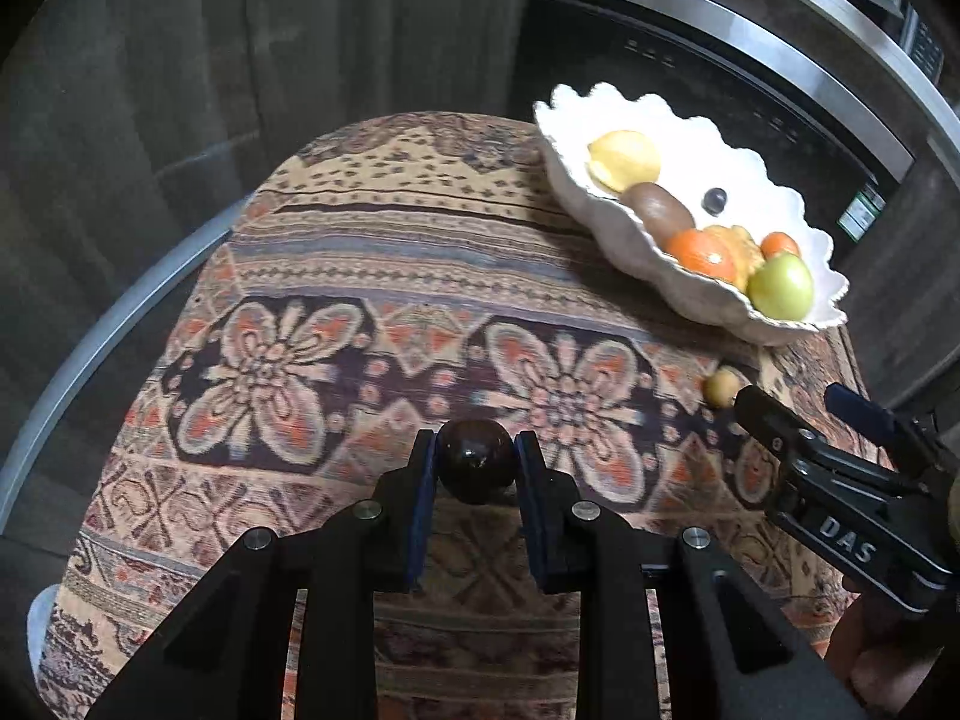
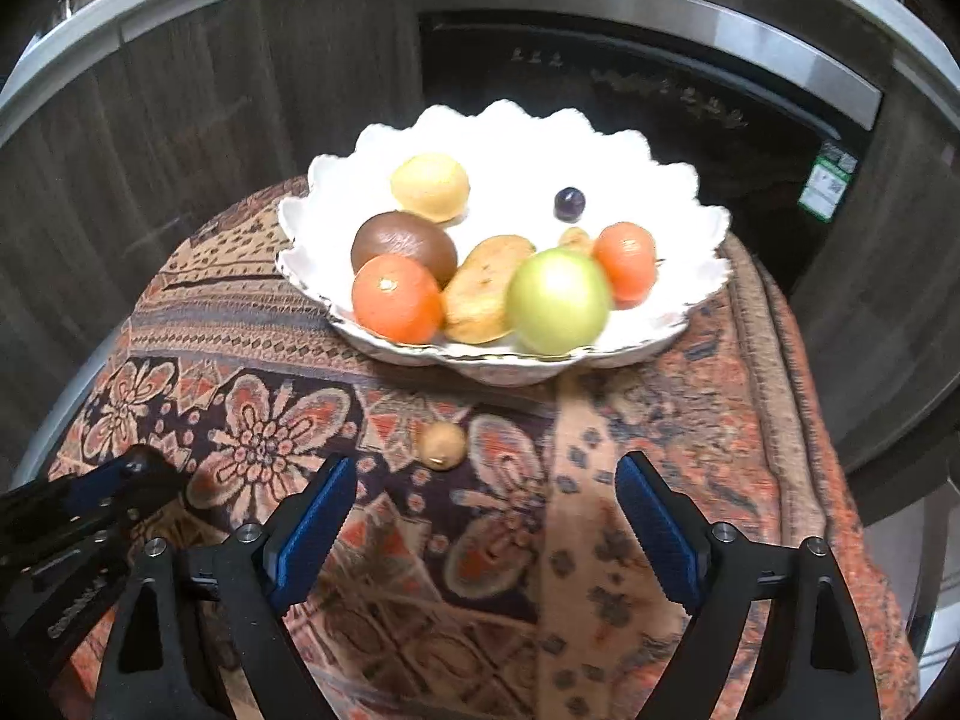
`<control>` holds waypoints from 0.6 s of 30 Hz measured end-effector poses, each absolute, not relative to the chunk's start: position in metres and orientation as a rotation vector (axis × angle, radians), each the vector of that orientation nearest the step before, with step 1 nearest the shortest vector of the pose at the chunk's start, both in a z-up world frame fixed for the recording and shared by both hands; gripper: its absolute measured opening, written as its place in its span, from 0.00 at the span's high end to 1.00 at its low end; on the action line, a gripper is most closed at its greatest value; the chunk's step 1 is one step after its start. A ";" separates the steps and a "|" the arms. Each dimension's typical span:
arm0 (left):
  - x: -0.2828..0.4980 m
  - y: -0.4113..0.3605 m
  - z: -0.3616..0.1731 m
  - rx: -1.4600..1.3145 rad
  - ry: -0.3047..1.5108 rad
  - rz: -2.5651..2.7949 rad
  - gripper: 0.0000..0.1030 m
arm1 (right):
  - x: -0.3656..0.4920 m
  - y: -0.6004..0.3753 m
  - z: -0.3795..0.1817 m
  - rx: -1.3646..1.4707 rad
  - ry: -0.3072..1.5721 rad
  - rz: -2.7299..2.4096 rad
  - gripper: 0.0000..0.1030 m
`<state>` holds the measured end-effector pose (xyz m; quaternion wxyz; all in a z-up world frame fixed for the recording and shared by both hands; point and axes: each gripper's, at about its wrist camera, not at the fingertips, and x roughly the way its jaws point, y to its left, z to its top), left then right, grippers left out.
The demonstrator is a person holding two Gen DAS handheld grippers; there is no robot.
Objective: Organize fruits
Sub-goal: 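Grasp the small tan fruit with the right gripper while the left gripper holds the dark fruit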
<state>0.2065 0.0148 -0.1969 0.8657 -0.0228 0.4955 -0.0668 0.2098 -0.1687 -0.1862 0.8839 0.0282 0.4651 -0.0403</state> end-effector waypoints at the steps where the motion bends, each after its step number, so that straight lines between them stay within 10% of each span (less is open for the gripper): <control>1: 0.207 0.017 -0.197 -0.046 1.037 -0.130 0.75 | 0.212 -0.168 -0.188 0.058 0.972 -0.086 0.22; 14: 0.213 0.025 -0.208 -0.061 1.066 -0.113 0.75 | 0.233 -0.158 -0.220 0.060 1.050 -0.087 0.74; 18: 0.213 0.025 -0.209 -0.063 1.072 -0.113 0.75 | 0.233 -0.156 -0.220 0.057 1.047 -0.069 0.77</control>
